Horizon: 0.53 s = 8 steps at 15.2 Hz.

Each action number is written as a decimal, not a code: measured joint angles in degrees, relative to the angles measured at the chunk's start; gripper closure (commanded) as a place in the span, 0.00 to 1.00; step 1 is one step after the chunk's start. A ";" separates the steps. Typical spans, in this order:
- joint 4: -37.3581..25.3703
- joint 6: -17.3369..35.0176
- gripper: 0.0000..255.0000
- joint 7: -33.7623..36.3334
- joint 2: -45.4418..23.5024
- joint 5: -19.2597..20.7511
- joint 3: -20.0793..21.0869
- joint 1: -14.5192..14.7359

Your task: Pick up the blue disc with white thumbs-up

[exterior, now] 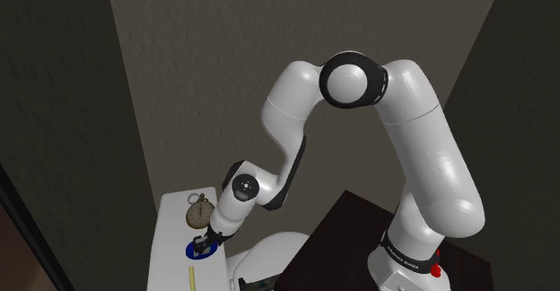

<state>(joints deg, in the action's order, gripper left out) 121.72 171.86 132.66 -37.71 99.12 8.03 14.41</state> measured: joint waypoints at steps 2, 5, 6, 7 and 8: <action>0.40 0.06 1.00 -0.72 0.44 -0.76 0.00 0.02; 2.01 0.21 1.00 -4.11 2.51 -4.35 0.14 -0.07; 2.76 0.25 1.00 -5.29 3.42 -5.59 0.25 -0.18; 3.43 0.27 1.00 -6.71 4.29 -7.03 0.40 -0.35; 4.01 0.21 1.00 -8.74 5.15 -9.05 0.68 -0.61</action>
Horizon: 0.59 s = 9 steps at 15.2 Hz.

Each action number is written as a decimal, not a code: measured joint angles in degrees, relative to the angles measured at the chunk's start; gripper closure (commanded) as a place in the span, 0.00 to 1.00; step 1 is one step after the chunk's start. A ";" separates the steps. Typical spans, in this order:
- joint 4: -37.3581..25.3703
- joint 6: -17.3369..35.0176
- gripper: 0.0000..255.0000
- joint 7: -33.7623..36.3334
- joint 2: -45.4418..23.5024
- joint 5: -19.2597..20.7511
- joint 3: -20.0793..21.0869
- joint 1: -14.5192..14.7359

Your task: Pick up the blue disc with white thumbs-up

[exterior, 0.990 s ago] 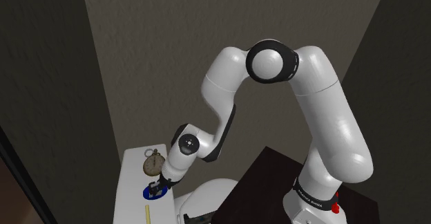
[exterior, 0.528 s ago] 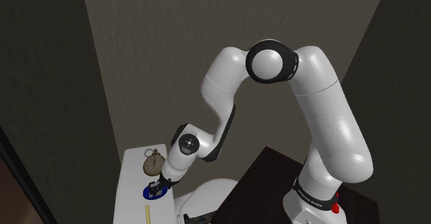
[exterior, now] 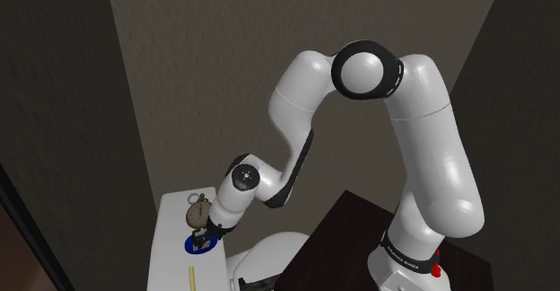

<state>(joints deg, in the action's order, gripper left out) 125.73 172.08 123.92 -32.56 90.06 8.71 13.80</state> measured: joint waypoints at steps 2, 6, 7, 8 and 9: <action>1.37 -0.03 1.00 -2.54 1.70 -2.54 0.48 -0.52; 3.86 -0.56 1.00 -8.85 5.06 -8.93 2.29 -2.10; 4.26 -0.77 1.00 -10.35 5.70 -10.45 2.84 -2.54; 4.91 -0.88 1.00 -11.78 6.55 -11.86 3.34 -3.07; 5.30 -1.03 1.00 -12.91 7.12 -13.01 3.79 -3.45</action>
